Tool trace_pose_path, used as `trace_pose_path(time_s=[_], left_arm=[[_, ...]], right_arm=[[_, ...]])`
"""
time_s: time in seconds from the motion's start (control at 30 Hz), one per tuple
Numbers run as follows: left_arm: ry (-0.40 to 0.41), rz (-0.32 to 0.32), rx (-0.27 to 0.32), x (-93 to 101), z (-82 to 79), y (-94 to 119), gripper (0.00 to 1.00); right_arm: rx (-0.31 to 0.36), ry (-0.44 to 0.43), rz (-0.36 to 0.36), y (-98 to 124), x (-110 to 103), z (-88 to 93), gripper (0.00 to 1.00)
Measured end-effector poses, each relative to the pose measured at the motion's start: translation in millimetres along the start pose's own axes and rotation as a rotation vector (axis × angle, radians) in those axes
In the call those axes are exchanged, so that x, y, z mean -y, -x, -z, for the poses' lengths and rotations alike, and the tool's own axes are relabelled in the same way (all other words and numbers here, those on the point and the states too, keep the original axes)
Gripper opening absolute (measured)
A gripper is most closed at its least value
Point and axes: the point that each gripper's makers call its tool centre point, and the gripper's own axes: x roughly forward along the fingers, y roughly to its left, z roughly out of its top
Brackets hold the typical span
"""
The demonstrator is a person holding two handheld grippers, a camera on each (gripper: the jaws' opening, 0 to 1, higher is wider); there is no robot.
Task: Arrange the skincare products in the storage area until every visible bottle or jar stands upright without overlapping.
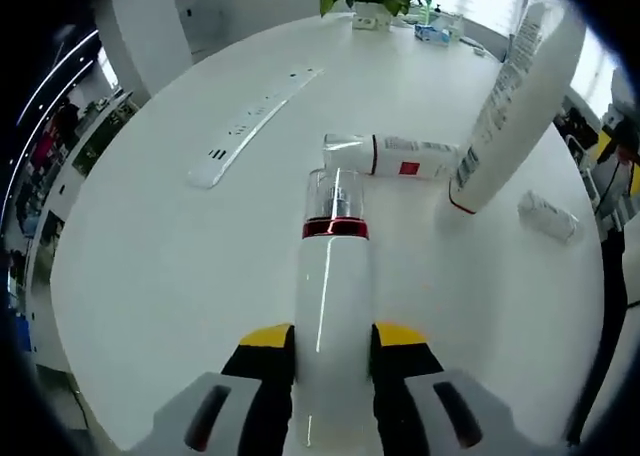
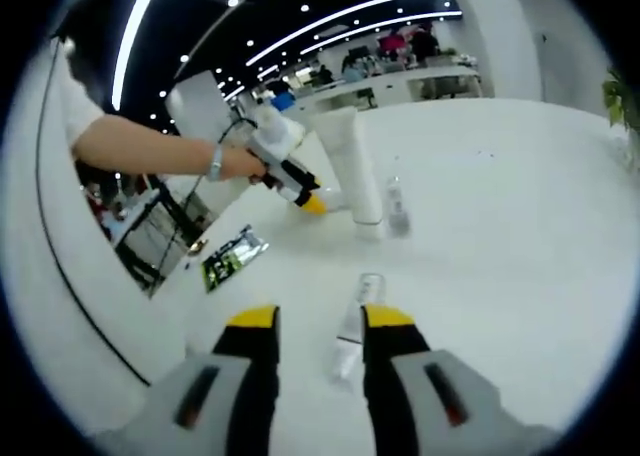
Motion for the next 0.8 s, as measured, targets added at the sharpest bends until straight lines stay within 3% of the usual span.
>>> trace_pose_path(time_s=[0.27,0.8], left_arm=[[0.097,0.060,0.008,-3.3,-0.9,-0.9,0.31],[-0.009,0.061,-0.016,5.1,-18.1,-4.6,0.33]], right_arm=[[-0.007,-0.006,0.002,3.7,-4.4,8.3,0.29],[-0.023,-0.004,0.000,6.2,-13.3,18.9,0.29]])
